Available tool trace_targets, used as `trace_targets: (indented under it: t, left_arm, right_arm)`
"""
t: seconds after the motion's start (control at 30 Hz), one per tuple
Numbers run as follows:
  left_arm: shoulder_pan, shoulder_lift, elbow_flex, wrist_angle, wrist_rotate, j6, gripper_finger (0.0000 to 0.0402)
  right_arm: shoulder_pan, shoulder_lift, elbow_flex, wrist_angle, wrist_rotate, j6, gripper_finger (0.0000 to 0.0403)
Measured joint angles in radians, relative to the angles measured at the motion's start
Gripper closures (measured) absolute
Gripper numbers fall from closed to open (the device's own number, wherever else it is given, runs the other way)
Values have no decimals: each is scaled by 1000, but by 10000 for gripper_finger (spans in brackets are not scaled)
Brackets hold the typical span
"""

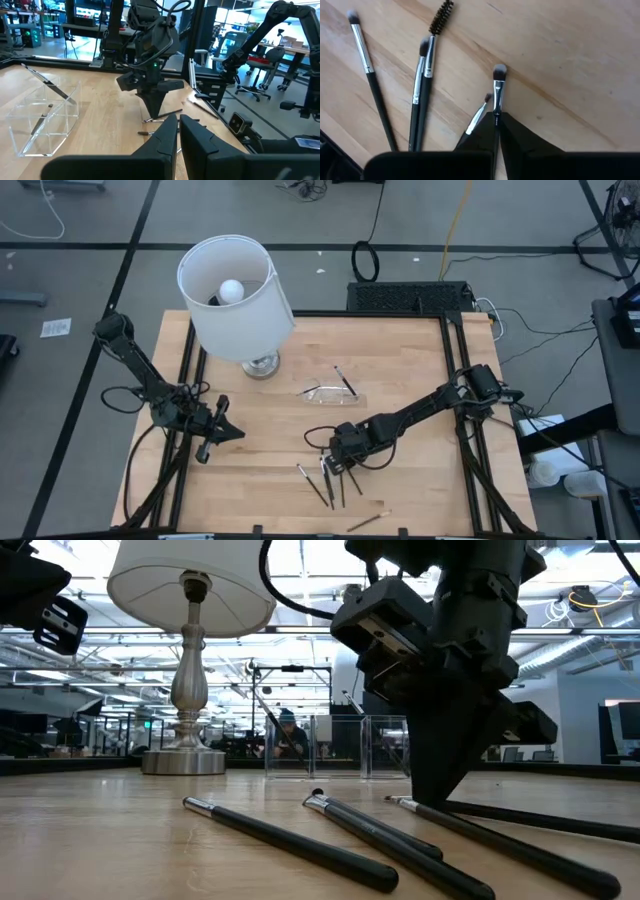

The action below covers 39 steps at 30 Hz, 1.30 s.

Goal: Sort items
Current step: Put the eyeshadow brush into the transparent organizer

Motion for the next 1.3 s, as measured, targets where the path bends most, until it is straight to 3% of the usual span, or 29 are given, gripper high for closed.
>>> trace_targets:
  t: [0.3, 0.87, 1.3]
  left_arm:
    - [0, 0, 0, 0, 0, 0, 376]
    - [0, 0, 0, -26, -1, -22, 376]
    - [1, 0, 0, -23, -27, 31, 376]
  right_arm:
    - [-7, 4, 0, 13, 248, -134, 402]
    - [-4, -32, -1, 66, 339, -231, 403]
    - [17, -193, -5, 123, 537, -456, 401]
